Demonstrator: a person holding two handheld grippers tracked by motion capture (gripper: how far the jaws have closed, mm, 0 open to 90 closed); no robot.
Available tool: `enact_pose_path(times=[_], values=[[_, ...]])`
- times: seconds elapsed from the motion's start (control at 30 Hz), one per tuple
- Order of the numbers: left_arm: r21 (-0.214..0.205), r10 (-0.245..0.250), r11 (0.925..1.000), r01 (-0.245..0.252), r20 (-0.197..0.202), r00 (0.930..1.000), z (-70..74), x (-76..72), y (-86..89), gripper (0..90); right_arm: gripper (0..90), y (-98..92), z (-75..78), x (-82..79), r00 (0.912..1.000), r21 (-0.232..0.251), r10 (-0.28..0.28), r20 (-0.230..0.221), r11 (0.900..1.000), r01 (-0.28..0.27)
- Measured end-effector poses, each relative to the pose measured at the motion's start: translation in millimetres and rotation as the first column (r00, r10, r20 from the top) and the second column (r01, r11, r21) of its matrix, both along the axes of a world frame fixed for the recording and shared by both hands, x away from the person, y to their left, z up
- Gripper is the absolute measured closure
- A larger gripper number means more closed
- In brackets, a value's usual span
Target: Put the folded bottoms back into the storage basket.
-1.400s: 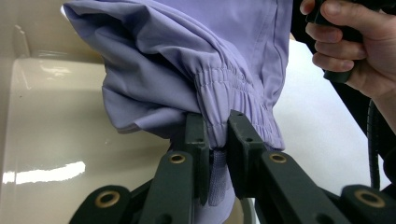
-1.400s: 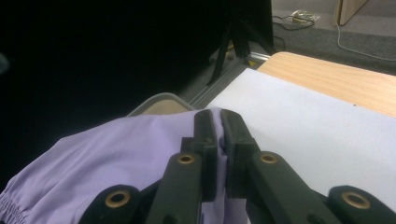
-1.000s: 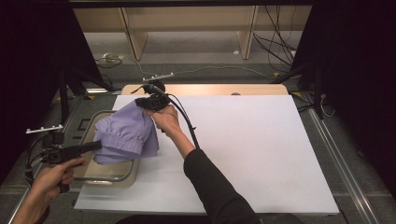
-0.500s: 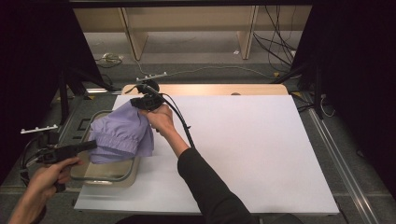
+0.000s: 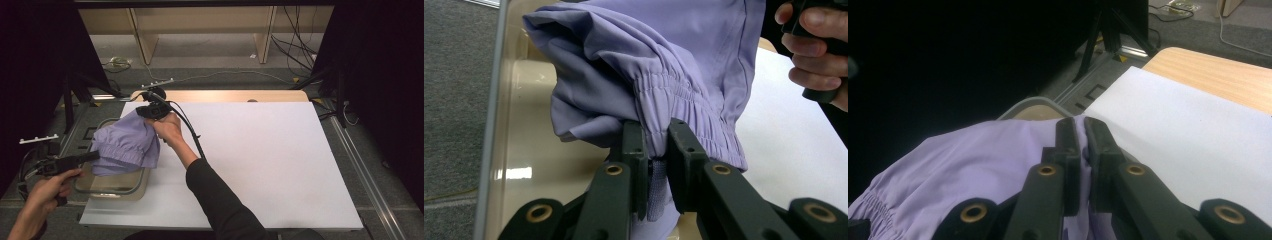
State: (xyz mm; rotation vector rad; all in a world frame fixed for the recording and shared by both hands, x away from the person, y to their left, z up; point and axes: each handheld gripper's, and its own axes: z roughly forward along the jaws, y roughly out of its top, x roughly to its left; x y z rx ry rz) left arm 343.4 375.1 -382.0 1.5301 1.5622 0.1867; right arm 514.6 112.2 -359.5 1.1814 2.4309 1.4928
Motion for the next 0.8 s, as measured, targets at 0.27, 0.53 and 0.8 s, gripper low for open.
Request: enact_pose_path(times=[0.27,0.53,0.8], values=[[0.002,0.013,0.9999,-0.013,-0.005,0.9999,-0.9,0.2,4.4,79.6,86.2,4.2,-1.7,-0.6,1.0000,-0.003,0.000,0.001,1.0000,0.000],[0.016,0.026,0.9995,-0.025,-0.012,0.9996,-4.2,1.0,8.0,79.6,86.1,11.0,-4.2,-2.1,1.0000,-0.010,0.005,0.002,0.9999,-0.005],[0.027,0.034,0.9991,-0.033,-0.025,0.9991,-7.4,2.0,10.7,79.6,86.0,15.9,-7.7,-3.6,0.9999,-0.020,0.013,-0.001,0.9997,-0.013]])
